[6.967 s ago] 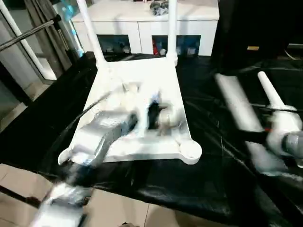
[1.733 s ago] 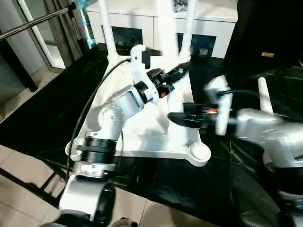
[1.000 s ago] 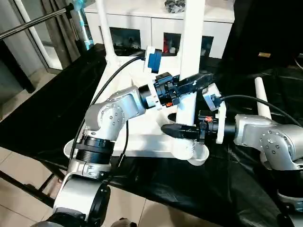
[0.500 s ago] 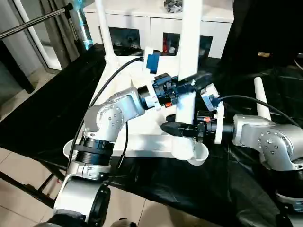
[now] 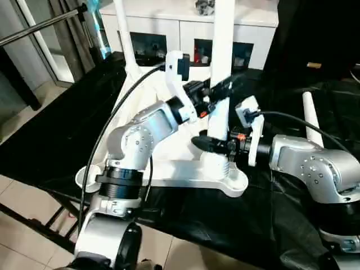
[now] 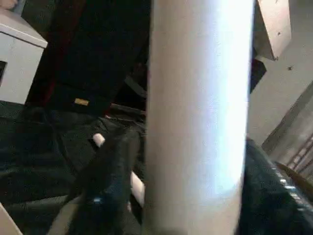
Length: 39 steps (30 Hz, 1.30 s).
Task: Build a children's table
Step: Pick table leg
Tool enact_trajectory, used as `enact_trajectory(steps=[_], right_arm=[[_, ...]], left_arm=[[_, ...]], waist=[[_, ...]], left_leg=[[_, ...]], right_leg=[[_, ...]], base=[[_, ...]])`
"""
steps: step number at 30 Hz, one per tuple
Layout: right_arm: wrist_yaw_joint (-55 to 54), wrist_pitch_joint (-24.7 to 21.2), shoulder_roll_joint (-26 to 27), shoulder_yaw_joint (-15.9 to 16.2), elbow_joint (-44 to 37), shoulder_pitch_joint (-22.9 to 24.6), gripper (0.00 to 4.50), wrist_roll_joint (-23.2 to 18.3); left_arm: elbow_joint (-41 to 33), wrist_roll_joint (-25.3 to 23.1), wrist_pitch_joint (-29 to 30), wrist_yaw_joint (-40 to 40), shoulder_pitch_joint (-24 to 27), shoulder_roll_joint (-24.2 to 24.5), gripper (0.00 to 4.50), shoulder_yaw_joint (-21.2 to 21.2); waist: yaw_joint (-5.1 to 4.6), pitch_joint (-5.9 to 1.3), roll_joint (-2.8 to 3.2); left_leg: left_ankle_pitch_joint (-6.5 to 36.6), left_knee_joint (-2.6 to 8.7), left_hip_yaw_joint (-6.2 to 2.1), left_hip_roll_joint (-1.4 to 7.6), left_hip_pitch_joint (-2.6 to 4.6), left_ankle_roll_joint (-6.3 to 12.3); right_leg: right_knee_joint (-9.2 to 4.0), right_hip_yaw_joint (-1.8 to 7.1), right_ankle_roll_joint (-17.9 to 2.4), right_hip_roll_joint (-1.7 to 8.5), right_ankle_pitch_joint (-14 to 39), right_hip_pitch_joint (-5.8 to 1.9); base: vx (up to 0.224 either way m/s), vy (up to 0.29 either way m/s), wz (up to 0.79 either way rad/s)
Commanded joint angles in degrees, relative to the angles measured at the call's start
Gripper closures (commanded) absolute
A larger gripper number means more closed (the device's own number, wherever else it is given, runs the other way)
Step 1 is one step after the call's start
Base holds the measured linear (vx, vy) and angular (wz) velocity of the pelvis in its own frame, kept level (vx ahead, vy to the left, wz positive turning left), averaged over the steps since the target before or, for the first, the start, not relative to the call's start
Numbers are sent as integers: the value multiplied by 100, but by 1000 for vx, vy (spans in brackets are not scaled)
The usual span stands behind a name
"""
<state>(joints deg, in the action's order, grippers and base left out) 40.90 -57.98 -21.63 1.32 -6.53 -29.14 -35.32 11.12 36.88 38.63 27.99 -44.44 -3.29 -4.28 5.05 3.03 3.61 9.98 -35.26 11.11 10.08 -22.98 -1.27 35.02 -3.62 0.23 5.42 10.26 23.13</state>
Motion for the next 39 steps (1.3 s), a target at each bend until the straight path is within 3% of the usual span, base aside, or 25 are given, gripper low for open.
enact_trajectory(steps=[1, 2, 4, 5, 7, 8, 9, 12, 13, 14, 15, 18, 19, 20, 22, 25, 26, 28, 30, 39], right_arm=[[81, 127, 41, 37, -228, -71, 260, -77], [76, 133, 36, 40, -229, -75, 260, -71], [61, 125, 16, 33, -234, -89, 260, -70], [63, 124, 5, 34, -236, -90, 260, -73], [74, 150, -24, 64, -251, -89, 260, -42], [77, 167, -36, 78, -257, -87, 260, -20], [85, 220, -53, 112, -268, -85, 260, 24], [44, 281, -23, 129, -220, -113, 260, 76], [16, 214, 36, 72, -154, -137, 225, 7], [155, 165, -12, 35, -127, -148, 204, -102], [241, 152, -57, 20, -134, -142, 190, -150], [427, 132, -148, -12, -140, -126, 174, -258], [561, 131, -222, -23, -131, -114, 160, -313], [561, 131, -222, -23, -131, -114, 146, -313], [1101, 176, -544, 126, -117, -53, 140, -396], [1460, 152, -721, 242, -171, 1, 135, -470], [1723, 98, -833, 302, -250, 42, 135, -586], [1818, 86, -873, 323, -280, 55, 135, -638], [1846, 76, -879, 339, -295, 60, 172, -667], [1955, 80, -951, 518, -326, 87, 233, -686]], left_arm=[[24, -108, 30, -275, 4, 12, 192, -103], [2, -111, 35, -305, 18, 1, 223, -105], [-69, -106, 30, -351, 66, -37, 230, -106], [-90, -88, 33, -361, 79, -47, 234, -105], [-147, -45, 44, -342, 118, -56, 258, -94], [-172, -24, 47, -324, 136, -60, 260, -89], [-213, 9, 67, -291, 160, -56, 260, -81], [-292, 66, 110, -232, 205, -34, 268, -62], [-330, 90, 122, -177, 232, -17, 268, -46], [-390, 170, 150, 11, 282, 39, 268, -26], [-425, 242, 176, 150, 309, 75, 268, -20], [-492, 419, 271, 491, 361, 163, 268, 0], [-542, 551, 368, 810, 402, 260, 268, 45], [-542, 551, 368, 810, 402, 260, 268, 45], [-707, 1097, 688, 1785, 507, 528, 268, 70], [-785, 1497, 915, 2262, 501, 624, 268, -34], [-811, 1834, 1075, 2584, 459, 654, 268, -171], [-797, 2009, 1153, 2721, 425, 673, 268, -263], [-797, 2056, 1155, 2828, 399, 716, 268, -280], [-804, 2185, 1244, 3090, 408, 841, 268, -233]], waist=[[5, -440, -144], [4, -438, -145], [5, -437, -157], [-2, -434, -193], [0, -434, -172], [-11, -432, -226], [2, -434, -200], [-3, -424, -202], [-6, -423, -219], [-7, -424, -212], [-7, -426, -242], [1, -425, -219], [10, -423, -254], [12, -421, -236], [11, -421, -239], [6, -415, -240], [6, -411, -245], [12, -403, -238], [9, -400, -242], [13, -417, -233]], left_leg=[[726, 379, -128, 236, 128, 131], [747, 381, -128, 236, 129, 128], [735, 380, -126, 235, 127, 131], [731, 381, -120, 237, 126, 136], [712, 380, -126, 240, 126, 143], [700, 380, -119, 238, 118, 154], [678, 378, -121, 237, 120, 156], [743, 385, -118, 243, 132, 128], [741, 390, -122, 245, 130, 131], [733, 389, -121, 246, 131, 131], [728, 390, -118, 248, 134, 138], [692, 385, -118, 242, 133, 166], [704, 391, -110, 240, 141, 177], [710, 393, -113, 246, 136, 167], [777, 393, -108, 245, 147, 148], [763, 396, -108, 259, 156, 164], [782, 390, -101, 251, 152, 181], [816, 394, -106, 258, 153, 187], [863, 397, -110, 255, 154, 154], [786, 396, -113, 258, 160, 106]], right_leg=[[-418, 208, -1100, 277, 1127, -301], [-421, 208, -1080, 275, 1169, -298], [-428, 210, -1056, 281, 1221, -299], [-436, 211, -1049, 277, 1226, -298], [-429, 209, -1035, 279, 1252, -293], [-436, 210, -1026, 273, 1244, -298], [-427, 213, -1020, 279, 1255, -294], [-440, 213, -1002, 278, 1340, -277], [-432, 214, -994, 280, 1348, -280], [-433, 216, -994, 280, 1340, -276], [-436, 215, -992, 279, 1321, -279], [-416, 216, -1014, 274, 1240, -276], [-414, 218, -1016, 287, 1315, -282], [-413, 222, -1022, 284, 1334, -274], [-412, 215, -1054, 284, 1352, -279], [-383, 224, -1148, 277, 1159, -275], [-387, 227, -1165, 281, 1182, -277], [-397, 229, -1198, 286, 1273, -272], [-409, 229, -1178, 293, 1371, -275], [-385, 234, -1160, 284, 1248, -276]], base=[[0, 0, 0], [0, 0, 0], [0, 0, 0], [0, 0, 0], [0, 0, 0], [0, 0, 0], [0, 0, 0], [0, 0, 0], [0, 0, 0], [0, 0, 0], [0, 0, 0], [0, 0, 0], [0, 0, 0], [0, 0, 0], [0, 0, 0], [0, 0, 0], [0, 0, 0], [0, 0, 0], [0, 0, 0], [0, 0, 0]])
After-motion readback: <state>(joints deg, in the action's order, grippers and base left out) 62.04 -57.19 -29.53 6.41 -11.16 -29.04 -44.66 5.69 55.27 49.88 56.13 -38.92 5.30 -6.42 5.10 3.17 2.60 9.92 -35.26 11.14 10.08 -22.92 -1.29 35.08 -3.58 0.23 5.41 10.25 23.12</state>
